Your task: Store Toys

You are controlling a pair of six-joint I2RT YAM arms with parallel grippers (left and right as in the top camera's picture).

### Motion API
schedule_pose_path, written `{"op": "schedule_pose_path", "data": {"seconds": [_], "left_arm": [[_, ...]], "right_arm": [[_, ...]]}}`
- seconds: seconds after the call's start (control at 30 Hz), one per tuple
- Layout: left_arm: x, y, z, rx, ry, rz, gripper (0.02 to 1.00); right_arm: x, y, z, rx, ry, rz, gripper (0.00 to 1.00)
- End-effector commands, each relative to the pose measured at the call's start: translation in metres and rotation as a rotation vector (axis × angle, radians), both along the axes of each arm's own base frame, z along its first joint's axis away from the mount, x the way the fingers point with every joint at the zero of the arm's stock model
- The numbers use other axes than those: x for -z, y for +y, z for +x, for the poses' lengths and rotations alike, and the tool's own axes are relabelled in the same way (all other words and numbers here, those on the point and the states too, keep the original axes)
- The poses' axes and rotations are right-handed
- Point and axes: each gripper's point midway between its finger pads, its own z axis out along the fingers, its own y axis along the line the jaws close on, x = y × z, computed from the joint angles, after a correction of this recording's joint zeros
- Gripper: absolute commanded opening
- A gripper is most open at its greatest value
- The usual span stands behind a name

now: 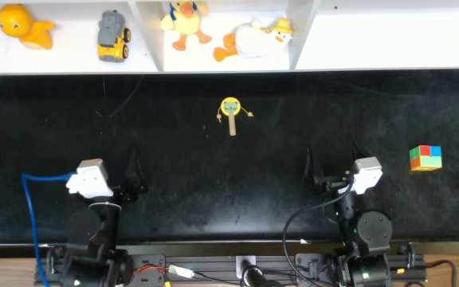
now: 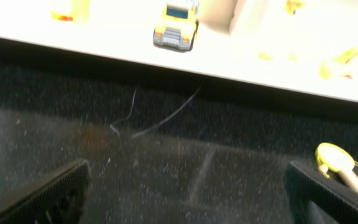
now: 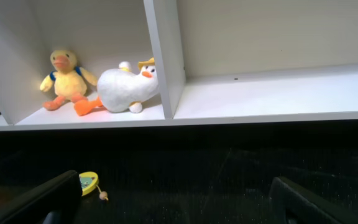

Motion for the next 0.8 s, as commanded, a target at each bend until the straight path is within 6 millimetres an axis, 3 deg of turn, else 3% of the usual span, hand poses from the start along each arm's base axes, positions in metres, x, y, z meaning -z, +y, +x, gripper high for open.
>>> {"op": "schedule_pose_path", "data": {"seconds": [0.03, 0.37, 0.8], "left_arm": [[0.001, -0.003, 0.003, 0.032, -0.03, 0.069, 0.998], [-0.013, -0.005, 0.011, 0.034, -0.158, 0.061, 0.998], [-0.007, -0.009, 0.011, 0.057, -0.132, 0.06, 0.998]], "right_arm": [[0.003, 0.001, 0.0, -0.002, -0.001, -0.003, 0.996], [0.003, 0.001, 0.0, -0.002, -0.001, -0.003, 0.996], [0.003, 0.001, 0.0, -0.002, -0.001, -0.003, 0.996]]}}
